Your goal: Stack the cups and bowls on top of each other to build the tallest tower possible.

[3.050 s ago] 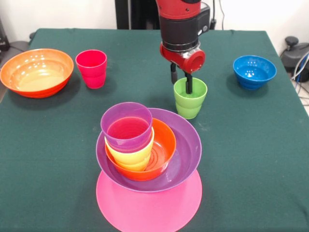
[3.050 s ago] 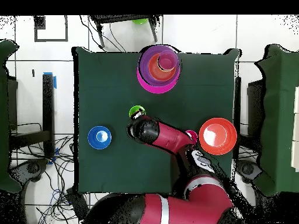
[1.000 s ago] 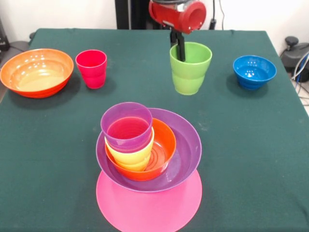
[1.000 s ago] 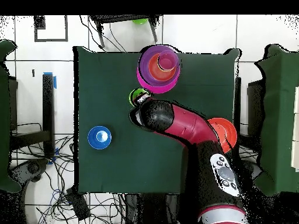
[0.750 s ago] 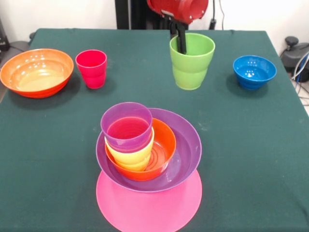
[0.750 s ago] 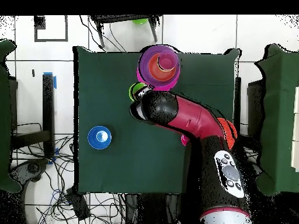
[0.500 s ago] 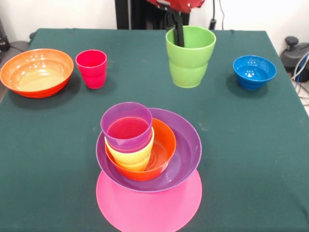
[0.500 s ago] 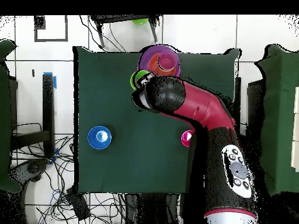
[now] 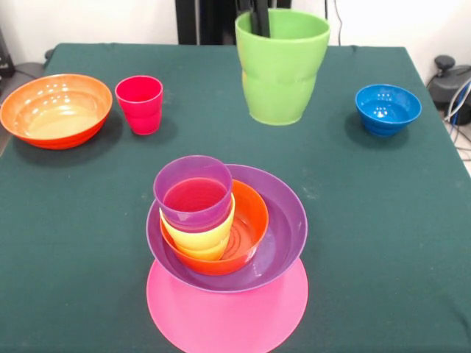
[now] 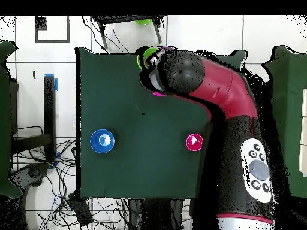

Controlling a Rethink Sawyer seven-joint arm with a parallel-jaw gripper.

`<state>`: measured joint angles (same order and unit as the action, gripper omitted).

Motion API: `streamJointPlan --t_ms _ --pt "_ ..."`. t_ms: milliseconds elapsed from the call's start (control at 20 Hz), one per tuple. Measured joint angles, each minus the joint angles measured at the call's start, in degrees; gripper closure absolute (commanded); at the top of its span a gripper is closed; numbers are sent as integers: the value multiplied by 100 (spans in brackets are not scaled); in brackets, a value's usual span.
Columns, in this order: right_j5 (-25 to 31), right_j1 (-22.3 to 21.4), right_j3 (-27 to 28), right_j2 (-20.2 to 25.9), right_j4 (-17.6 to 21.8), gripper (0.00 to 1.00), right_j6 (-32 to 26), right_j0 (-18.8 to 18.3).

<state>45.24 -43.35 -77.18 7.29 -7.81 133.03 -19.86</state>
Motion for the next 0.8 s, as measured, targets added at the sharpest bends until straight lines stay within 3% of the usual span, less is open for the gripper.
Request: streamJointPlan --t_ms 500,800 --pt "740 281 1446 1 1 100 0 15" --pt "863 579 2102 2 4 100 0 15"
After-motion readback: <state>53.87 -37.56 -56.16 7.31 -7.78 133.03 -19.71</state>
